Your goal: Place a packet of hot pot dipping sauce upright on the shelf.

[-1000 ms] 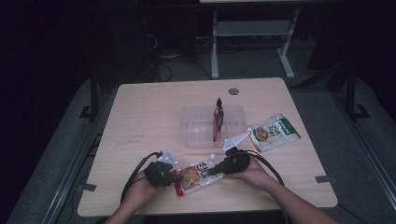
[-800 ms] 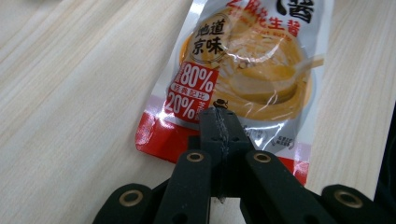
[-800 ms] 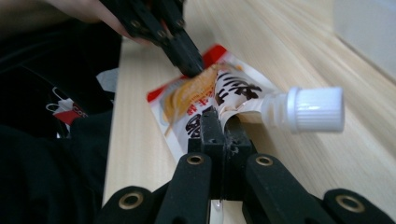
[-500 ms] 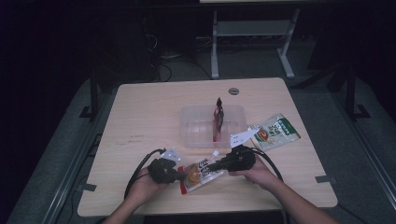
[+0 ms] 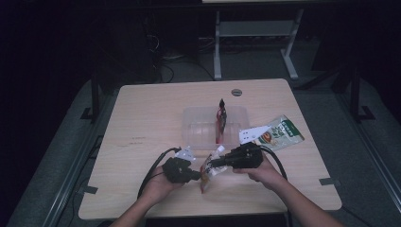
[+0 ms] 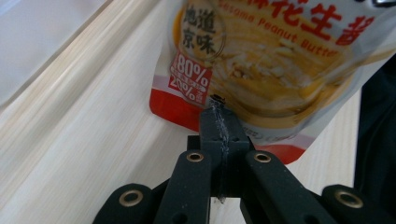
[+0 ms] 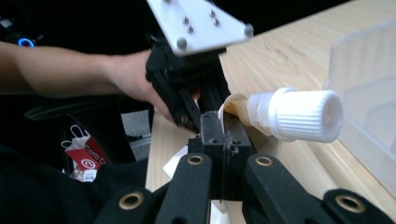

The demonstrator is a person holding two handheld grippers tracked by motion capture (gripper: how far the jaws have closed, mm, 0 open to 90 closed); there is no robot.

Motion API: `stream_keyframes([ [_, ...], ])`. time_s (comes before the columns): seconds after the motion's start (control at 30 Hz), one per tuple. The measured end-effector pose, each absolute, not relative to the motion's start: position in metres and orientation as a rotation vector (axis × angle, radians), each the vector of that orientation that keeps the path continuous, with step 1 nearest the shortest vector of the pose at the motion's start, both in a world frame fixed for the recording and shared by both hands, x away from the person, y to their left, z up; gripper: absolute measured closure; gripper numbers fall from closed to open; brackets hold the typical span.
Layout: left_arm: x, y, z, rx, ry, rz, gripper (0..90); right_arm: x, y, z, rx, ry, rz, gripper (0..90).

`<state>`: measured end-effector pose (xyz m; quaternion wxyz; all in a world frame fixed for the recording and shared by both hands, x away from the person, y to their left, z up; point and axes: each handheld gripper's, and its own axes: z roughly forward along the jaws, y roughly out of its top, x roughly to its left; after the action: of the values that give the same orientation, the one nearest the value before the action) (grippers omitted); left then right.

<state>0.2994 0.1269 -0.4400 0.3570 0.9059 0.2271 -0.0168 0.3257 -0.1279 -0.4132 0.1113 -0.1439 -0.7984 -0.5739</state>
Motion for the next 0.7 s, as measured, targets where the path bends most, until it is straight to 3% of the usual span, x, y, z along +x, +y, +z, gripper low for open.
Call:
stream_keyframes([
  [0.43,0.299,0.139,-0.434,2.3,0.57,-0.066,89.7,0.324,-0.137,-0.401,-0.396,-2.35,-1.738,89.8],
  [0.47,0.299,0.141,-0.434,2.305,0.575,-0.067,84.4,0.323,-0.138,-0.4,-0.398,-2.355,-1.74,89.8],
  [0.7,0.296,0.157,-0.432,2.303,0.594,-0.082,71.8,0.323,-0.144,-0.396,-0.408,-2.367,-1.75,89.8],
])
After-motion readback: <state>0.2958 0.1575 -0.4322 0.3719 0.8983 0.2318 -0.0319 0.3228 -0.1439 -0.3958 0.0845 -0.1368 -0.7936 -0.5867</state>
